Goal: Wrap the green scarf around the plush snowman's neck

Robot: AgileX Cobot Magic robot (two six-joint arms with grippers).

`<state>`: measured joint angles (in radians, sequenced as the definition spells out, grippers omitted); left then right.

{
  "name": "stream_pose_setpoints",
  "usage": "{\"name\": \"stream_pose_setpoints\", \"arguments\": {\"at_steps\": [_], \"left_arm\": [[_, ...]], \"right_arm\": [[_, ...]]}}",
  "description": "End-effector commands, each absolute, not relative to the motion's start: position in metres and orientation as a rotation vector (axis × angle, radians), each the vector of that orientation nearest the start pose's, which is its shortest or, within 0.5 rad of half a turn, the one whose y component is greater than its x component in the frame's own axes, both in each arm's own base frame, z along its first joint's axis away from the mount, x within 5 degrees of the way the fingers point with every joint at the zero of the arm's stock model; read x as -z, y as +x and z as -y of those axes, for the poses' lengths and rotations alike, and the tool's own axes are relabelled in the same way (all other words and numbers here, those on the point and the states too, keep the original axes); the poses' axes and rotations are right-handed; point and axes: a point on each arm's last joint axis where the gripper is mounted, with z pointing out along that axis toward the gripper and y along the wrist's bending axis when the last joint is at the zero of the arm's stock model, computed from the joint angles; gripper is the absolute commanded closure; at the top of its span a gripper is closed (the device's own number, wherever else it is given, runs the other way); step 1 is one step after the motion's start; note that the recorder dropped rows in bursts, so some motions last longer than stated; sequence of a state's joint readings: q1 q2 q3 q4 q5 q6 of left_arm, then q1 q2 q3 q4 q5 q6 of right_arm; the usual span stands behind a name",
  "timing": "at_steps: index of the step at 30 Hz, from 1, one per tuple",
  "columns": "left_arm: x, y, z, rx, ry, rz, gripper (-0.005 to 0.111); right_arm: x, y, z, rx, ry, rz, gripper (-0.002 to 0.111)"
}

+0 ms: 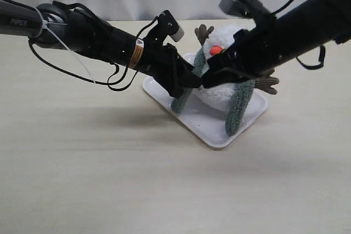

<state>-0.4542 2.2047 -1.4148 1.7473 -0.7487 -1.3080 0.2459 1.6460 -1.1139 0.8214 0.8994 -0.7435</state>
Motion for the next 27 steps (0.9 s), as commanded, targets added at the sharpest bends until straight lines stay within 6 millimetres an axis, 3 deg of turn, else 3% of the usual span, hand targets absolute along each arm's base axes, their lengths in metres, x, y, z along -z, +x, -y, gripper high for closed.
{"name": "stream_pose_setpoints", "arguments": {"at_steps": [1, 5, 11, 17, 27], "left_arm": [[-0.143, 0.369, 0.256, 0.992, 1.378, -1.817, 0.07], [-0.144, 0.367, 0.257, 1.021, 1.384, -1.81, 0.07], [-0.146, 0.364, 0.258, 1.085, 1.369, -1.827, 0.07], [-0.147, 0.362, 0.258, 1.126, 1.354, -1.844, 0.07], [-0.14, 0.363, 0.258, 1.127, 1.338, -1.876, 0.07]], "right_arm": [[-0.281, 0.307, -0.124, -0.688, -0.711, -2.361, 0.104], [-0.292, 0.312, -0.117, -0.537, -0.667, -2.279, 0.104], [-0.284, 0.323, -0.108, -0.392, -0.597, -2.304, 0.104], [-0.274, 0.327, -0.109, -0.395, -0.571, -2.347, 0.104], [-0.273, 0.327, -0.109, -0.398, -0.57, -2.351, 0.104]]}}
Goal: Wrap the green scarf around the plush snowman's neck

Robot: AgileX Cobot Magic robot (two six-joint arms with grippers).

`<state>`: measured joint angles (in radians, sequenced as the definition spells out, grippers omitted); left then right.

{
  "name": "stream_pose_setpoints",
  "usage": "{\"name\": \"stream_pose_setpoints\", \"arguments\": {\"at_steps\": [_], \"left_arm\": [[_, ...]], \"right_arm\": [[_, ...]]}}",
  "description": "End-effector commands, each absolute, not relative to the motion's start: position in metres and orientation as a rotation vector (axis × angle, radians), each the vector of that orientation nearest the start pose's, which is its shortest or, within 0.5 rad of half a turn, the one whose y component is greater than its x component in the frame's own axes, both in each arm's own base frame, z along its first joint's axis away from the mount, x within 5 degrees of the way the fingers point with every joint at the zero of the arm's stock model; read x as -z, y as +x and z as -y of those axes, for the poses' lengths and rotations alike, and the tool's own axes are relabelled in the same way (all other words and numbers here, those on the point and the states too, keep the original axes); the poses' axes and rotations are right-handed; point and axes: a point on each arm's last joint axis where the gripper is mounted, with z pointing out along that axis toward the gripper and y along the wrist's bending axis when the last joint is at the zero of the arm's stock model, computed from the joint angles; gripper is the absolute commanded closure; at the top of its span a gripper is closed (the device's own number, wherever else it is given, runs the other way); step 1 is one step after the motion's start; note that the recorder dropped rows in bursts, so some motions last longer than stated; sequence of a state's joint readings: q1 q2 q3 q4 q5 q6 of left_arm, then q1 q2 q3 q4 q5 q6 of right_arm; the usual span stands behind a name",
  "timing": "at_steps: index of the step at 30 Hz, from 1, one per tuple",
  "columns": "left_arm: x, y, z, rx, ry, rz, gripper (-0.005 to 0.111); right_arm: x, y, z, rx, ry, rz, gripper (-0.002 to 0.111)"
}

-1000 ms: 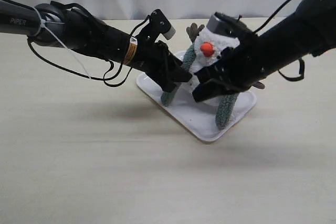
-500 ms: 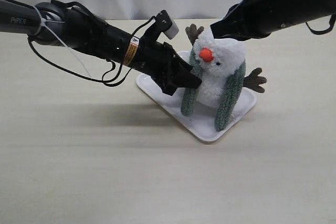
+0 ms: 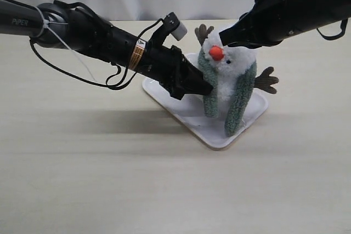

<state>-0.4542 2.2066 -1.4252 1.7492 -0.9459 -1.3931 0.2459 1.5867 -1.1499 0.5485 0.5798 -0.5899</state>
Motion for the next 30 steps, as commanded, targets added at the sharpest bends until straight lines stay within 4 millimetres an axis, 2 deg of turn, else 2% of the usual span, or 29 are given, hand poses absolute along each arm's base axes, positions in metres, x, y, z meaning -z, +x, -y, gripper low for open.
{"name": "stream_pose_setpoints", "arguments": {"at_steps": [1, 15, 18, 22, 30], "left_arm": [[-0.14, 0.363, 0.258, 1.127, 1.338, -1.876, 0.07], [-0.116, 0.356, 0.259, 1.251, 1.343, -1.928, 0.07], [-0.117, 0.354, 0.259, 1.287, 1.344, -1.925, 0.07], [-0.126, 0.341, 0.26, 1.492, 1.405, -1.832, 0.07], [-0.126, 0.338, 0.264, 1.504, 1.418, -1.824, 0.07]], "right_arm": [[-0.273, 0.327, -0.109, -0.398, -0.57, -2.351, 0.104], [-0.273, 0.326, -0.109, -0.406, -0.573, -2.362, 0.104], [-0.273, 0.326, -0.109, -0.414, -0.572, -2.366, 0.104], [-0.272, 0.325, -0.11, -0.42, -0.578, -2.375, 0.104], [-0.272, 0.324, -0.11, -0.423, -0.58, -2.378, 0.104]]}}
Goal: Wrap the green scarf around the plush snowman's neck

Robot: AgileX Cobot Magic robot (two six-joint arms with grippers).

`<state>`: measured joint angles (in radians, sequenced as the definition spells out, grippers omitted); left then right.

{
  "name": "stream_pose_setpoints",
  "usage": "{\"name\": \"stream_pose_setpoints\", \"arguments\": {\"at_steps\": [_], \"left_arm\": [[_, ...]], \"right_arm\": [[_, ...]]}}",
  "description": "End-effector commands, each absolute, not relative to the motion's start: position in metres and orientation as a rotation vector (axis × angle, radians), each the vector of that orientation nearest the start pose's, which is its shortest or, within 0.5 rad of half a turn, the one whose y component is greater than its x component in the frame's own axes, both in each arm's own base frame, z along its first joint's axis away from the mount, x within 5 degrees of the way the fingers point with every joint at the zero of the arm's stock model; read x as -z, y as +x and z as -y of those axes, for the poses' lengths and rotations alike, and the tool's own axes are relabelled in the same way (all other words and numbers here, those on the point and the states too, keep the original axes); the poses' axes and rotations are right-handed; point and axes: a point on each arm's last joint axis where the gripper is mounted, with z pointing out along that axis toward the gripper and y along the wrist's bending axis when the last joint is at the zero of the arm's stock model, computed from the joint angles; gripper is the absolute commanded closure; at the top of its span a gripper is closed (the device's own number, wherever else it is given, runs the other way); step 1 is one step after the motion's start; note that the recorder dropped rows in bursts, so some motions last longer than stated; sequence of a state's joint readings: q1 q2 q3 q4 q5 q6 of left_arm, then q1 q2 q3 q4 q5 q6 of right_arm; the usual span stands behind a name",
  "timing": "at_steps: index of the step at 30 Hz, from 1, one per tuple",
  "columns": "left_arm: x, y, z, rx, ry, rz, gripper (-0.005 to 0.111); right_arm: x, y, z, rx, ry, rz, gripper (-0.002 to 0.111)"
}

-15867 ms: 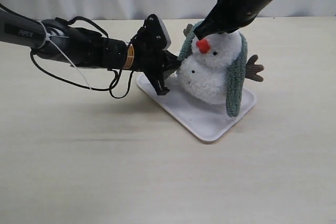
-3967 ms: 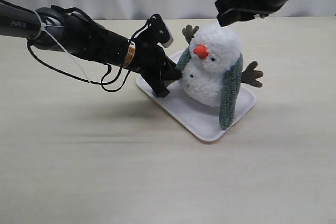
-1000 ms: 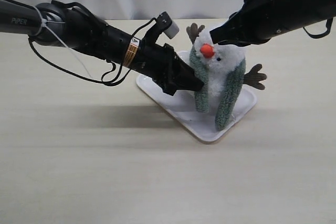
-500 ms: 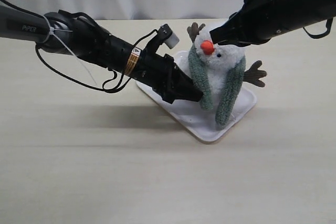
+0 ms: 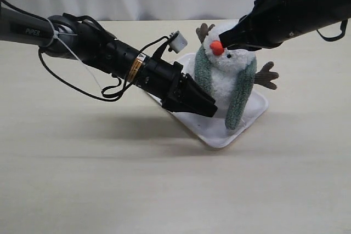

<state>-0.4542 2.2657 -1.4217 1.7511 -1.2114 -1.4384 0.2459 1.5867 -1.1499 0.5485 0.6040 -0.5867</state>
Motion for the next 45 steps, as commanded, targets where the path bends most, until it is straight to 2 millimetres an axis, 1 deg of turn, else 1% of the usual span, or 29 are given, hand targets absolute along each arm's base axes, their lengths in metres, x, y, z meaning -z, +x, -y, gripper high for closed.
{"name": "stream_pose_setpoints", "arguments": {"at_steps": [1, 3, 4, 7, 8, 9, 11, 12, 13, 14, 15, 16, 17, 18, 19, 20, 21, 22, 23, 25, 27, 29, 31, 33, 35, 37, 41, 45], "left_arm": [[-0.126, 0.336, 0.266, 1.492, 1.446, -1.791, 0.071], [-0.126, 0.334, 0.269, 1.468, 1.496, -1.729, 0.071], [-0.126, 0.332, 0.27, 1.461, 1.512, -1.71, 0.076], [-0.126, 0.331, 0.272, 1.443, 1.543, -1.666, 0.094], [-0.126, 0.331, 0.272, 1.439, 1.547, -1.658, 0.107], [-0.126, 0.332, 0.272, 1.423, 1.544, -1.667, 0.107], [-0.131, 0.334, 0.272, 1.383, 1.538, -1.671, 0.107], [-0.14, 0.337, 0.272, 1.331, 1.515, -1.692, 0.107], [-0.144, 0.339, 0.271, 1.305, 1.501, -1.703, 0.107], [-0.158, 0.342, 0.27, 1.232, 1.444, -1.753, 0.107], [-0.167, 0.346, 0.265, 1.108, 1.371, -1.819, 0.107], [-0.172, 0.347, 0.261, 1.026, 1.33, -1.852, 0.107], [-0.183, 0.347, 0.25, 0.849, 1.245, -1.9, 0.107], [-0.188, 0.348, 0.243, 0.75, 1.191, -1.928, 0.107], [-0.201, 0.346, 0.23, 0.607, 1.107, -1.951, 0.107], [-0.209, 0.343, 0.223, 0.542, 1.068, -1.952, 0.107], [-0.224, 0.337, 0.212, 0.457, 1.007, -1.945, 0.107], [-0.233, 0.332, 0.206, 0.424, 0.972, -1.938, 0.107], [-0.247, 0.323, 0.195, 0.36, 0.919, -1.924, 0.107], [-0.266, 0.311, 0.182, 0.3, 0.87, -1.89, 0.107], [-0.28, 0.298, 0.169, 0.237, 0.817, -1.864, 0.107], [-0.293, 0.281, 0.154, 0.186, 0.765, -1.833, 0.107], [-0.303, 0.263, 0.142, 0.163, 0.735, -1.804, 0.107], [-0.315, 0.244, 0.132, 0.173, 0.72, -1.762, 0.107], [-0.321, 0.225, 0.124, 0.21, 0.694, -1.737, 0.107], [-0.322, 0.208, 0.115, 0.228, 0.66, -1.724, 0.107], [-0.319, 0.175, 0.091, 0.222, 0.554, -1.702, 0.107], [-0.325, 0.138, 0.073, 0.302, 0.467, -1.617, 0.107]], "right_arm": [[-0.272, 0.324, -0.11, -0.423, -0.58, -2.378, 0.104], [-0.272, 0.324, -0.11, -0.423, -0.58, -2.378, 0.104], [-0.272, 0.324, -0.11, -0.427, -0.585, -2.384, 0.104], [-0.274, 0.322, -0.11, -0.428, -0.587, -2.379, 0.104], [-0.279, 0.32, -0.109, -0.427, -0.586, -2.364, 0.104], [-0.282, 0.318, -0.109, -0.427, -0.587, -2.356, 0.104], [-0.295, 0.312, -0.107, -0.42, -0.59, -2.32, 0.104], [-0.303, 0.307, -0.106, -0.415, -0.597, -2.297, 0.104], [-0.307, 0.305, -0.105, -0.41, -0.599, -2.284, 0.104], [-0.318, 0.298, -0.104, -0.406, -0.602, -2.254, 0.104], [-0.327, 0.292, -0.102, -0.408, -0.593, -2.229, 0.104], [-0.331, 0.288, -0.101, -0.414, -0.584, -2.222, 0.104], [-0.336, 0.281, -0.099, -0.414, -0.576, -2.209, 0.104], [-0.337, 0.278, -0.098, -0.407, -0.563, -2.213, 0.104], [-0.336, 0.271, -0.093, -0.404, -0.493, -2.252, 0.104], [-0.331, 0.268, -0.091, -0.396, -0.467, -2.289, 0.104], [-0.32, 0.263, -0.088, -0.375, -0.448, -2.371, 0.104], [-0.314, 0.26, -0.086, -0.361, -0.449, -2.415, 0.104], [-0.304, 0.255, -0.085, -0.359, -0.458, -2.472, 0.104], [-0.299, 0.251, -0.086, -0.364, -0.481, -2.505, 0.104], [-0.299, 0.247, -0.091, -0.343, -0.548, -2.498, 0.104], [-0.305, 0.239, -0.102, -0.333, -0.625, -2.449, 0.104], [-0.313, 0.231, -0.115, -0.351, -0.687, -2.385, 0.104], [-0.322, 0.223, -0.123, -0.363, -0.726, -2.314, 0.104], [-0.329, 0.215, -0.129, -0.359, -0.772, -2.253, 0.104], [-0.334, 0.208, -0.131, -0.37, -0.781, -2.213, 0.104], [-0.342, 0.192, -0.129, -0.399, -0.748, -2.108, 0.104], [-0.359, 0.171, -0.121, -0.424, -0.713, -1.953, 0.104]]}}
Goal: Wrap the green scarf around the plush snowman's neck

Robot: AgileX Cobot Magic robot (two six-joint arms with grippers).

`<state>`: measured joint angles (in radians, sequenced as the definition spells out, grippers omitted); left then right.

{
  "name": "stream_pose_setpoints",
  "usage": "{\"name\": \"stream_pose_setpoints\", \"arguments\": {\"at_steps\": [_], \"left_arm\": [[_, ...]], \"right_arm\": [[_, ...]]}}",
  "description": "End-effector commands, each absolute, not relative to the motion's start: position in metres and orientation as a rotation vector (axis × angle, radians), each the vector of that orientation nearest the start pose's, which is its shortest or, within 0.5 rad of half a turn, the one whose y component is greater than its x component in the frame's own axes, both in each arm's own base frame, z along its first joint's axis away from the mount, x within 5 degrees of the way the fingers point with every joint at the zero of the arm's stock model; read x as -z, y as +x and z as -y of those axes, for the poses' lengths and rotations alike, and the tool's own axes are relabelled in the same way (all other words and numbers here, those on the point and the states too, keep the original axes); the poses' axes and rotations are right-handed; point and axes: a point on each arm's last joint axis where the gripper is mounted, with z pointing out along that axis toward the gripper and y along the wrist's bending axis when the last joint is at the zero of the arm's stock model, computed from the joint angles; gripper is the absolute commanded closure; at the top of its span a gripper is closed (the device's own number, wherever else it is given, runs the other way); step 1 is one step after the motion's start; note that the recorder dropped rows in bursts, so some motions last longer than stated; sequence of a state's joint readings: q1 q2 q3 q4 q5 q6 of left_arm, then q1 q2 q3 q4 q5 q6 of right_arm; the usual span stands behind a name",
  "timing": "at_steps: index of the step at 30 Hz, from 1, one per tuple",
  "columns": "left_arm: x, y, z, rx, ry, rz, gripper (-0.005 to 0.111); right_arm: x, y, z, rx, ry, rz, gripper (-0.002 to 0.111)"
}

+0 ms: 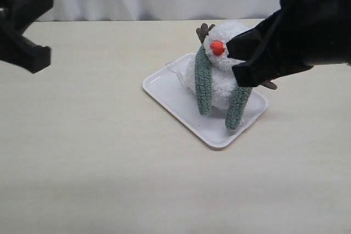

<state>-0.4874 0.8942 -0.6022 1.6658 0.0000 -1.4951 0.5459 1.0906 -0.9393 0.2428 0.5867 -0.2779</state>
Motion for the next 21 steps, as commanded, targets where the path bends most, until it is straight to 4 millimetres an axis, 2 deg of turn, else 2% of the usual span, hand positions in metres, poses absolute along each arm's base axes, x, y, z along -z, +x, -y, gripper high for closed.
{"name": "stream_pose_setpoints", "arguments": {"at_steps": [1, 5, 11, 15, 21], "left_arm": [[-0.328, 0.13, 0.07, 0.324, 0.463, -1.59, 0.107], [-0.342, 0.098, 0.059, 0.405, 0.451, -1.452, 0.107], [-0.355, 0.066, 0.05, 0.469, 0.481, -1.301, 0.107], [-0.359, 0.051, 0.049, 0.52, 0.533, -1.233, 0.107], [-0.36, 0.043, 0.051, 0.559, 0.582, -1.202, 0.107]], "right_arm": [[-0.364, 0.165, -0.118, -0.429, -0.702, -1.917, 0.104], [-0.378, 0.143, -0.103, -0.442, -0.649, -1.783, 0.104], [-0.389, 0.114, -0.083, -0.455, -0.602, -1.654, 0.104], [-0.396, 0.093, -0.069, -0.465, -0.582, -1.581, 0.104], [-0.4, 0.065, -0.053, -0.477, -0.582, -1.528, 0.104]]}}
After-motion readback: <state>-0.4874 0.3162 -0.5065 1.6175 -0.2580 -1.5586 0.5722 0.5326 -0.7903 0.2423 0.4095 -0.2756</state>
